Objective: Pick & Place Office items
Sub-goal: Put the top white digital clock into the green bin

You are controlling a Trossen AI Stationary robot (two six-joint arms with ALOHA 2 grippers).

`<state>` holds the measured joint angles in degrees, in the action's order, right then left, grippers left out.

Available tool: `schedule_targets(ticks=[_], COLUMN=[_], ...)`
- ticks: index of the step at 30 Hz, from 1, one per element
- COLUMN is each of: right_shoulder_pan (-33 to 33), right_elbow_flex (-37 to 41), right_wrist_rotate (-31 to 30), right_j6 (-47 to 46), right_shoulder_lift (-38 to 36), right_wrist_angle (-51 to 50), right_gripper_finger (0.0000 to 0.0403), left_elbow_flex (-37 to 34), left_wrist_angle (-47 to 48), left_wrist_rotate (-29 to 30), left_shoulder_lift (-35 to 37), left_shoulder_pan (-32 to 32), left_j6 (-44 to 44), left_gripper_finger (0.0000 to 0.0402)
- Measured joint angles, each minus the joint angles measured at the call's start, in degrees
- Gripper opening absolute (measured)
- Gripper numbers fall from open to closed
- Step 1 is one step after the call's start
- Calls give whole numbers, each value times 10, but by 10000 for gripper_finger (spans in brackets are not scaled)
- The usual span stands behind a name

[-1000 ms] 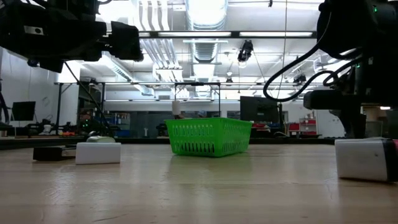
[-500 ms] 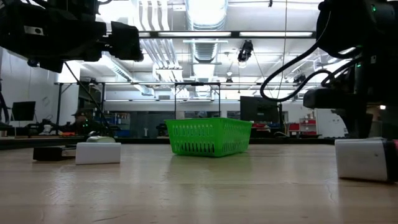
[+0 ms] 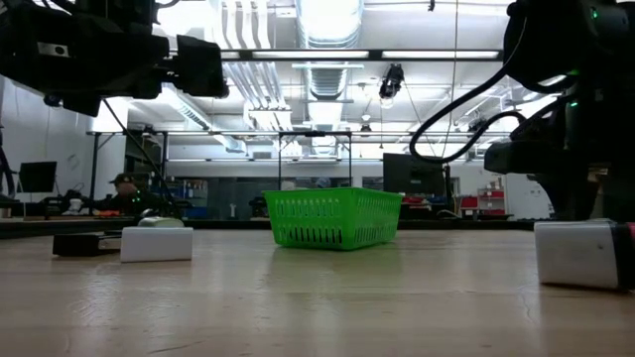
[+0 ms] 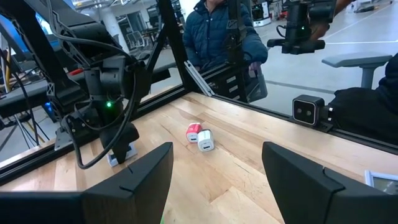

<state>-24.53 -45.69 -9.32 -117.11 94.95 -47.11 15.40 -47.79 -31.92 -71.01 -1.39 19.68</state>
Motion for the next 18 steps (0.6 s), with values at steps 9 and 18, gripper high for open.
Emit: schedule_targets(ticks=[9, 18], right_shoulder_pan=[-2, -22], right_elbow_flex=[0, 5], right_wrist_rotate=[-38, -180], right_j6=[20, 9], right_shoulder_lift=[1, 7], right_wrist_angle=[6, 27], right_gripper_finger=[143, 137], left_elbow_flex=[-1, -4], left_wrist_angle=[0, 0], left_wrist_rotate=[0, 0], left_shoulder_lift=[0, 0], left_shoulder_pan=[0, 0], left_j6=[-7, -7], left_gripper_finger=[250, 250])
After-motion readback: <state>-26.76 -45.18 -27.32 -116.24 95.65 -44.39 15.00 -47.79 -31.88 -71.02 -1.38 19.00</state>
